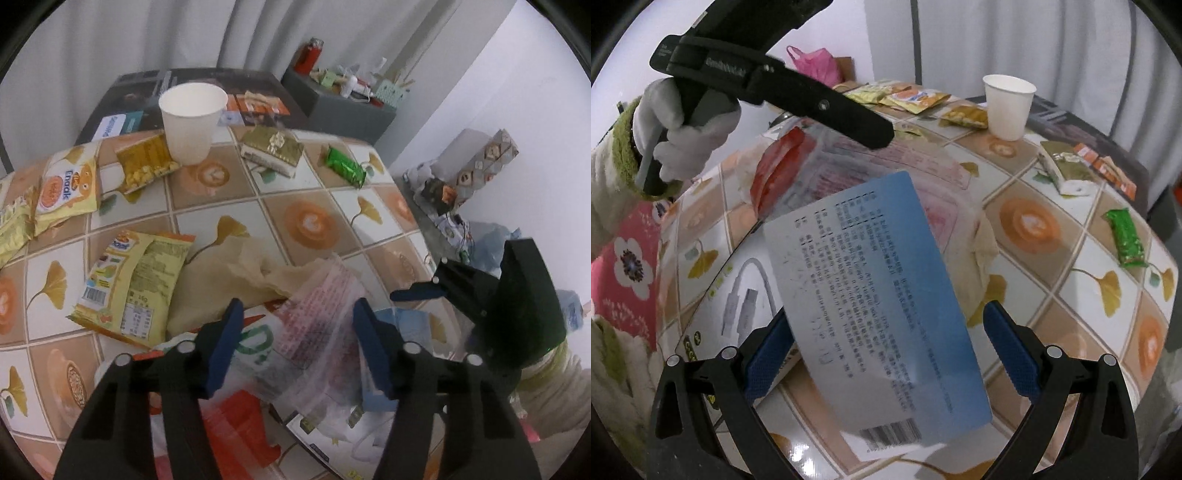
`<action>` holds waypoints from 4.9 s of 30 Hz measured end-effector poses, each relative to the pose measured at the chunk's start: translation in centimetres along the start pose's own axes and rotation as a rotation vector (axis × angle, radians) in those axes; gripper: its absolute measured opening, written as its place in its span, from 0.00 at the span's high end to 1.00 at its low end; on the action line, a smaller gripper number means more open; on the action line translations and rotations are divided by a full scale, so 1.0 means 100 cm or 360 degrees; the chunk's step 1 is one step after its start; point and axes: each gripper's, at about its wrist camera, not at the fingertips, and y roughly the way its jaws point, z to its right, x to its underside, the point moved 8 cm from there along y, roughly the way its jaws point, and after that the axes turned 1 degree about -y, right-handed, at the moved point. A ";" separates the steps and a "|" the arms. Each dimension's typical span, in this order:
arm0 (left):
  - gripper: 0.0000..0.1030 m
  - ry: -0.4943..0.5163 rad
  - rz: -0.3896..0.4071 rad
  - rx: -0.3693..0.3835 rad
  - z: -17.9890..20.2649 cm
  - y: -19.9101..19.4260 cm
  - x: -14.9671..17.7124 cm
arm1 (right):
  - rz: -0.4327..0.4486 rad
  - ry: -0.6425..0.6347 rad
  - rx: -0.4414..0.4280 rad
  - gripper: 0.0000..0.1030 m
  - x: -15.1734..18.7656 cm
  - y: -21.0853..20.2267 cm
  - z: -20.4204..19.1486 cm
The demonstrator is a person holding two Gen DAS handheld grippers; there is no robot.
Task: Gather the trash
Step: 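Grasp the blue printed card box with the right gripper while the left grasps a clear wrapper, then lift both held items and carry them over the blue wastebasket, then open both grippers to drop the items into the wastebasket, then move both tools back over the table toward the clear cup and red wrapper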
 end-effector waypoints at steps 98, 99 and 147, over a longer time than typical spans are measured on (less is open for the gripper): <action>1.00 0.0739 -0.0234 0.0496 0.472 0.164 0.070 | 0.1359 0.2473 0.0556 0.25 0.437 -0.305 0.092; 1.00 0.0731 -0.0252 0.0490 0.472 0.174 0.071 | 0.1353 0.2486 0.0532 0.25 0.437 -0.300 0.098; 0.08 0.0476 0.0341 0.0175 0.339 0.019 0.076 | 0.0769 0.1720 0.1177 0.08 0.309 -0.252 0.060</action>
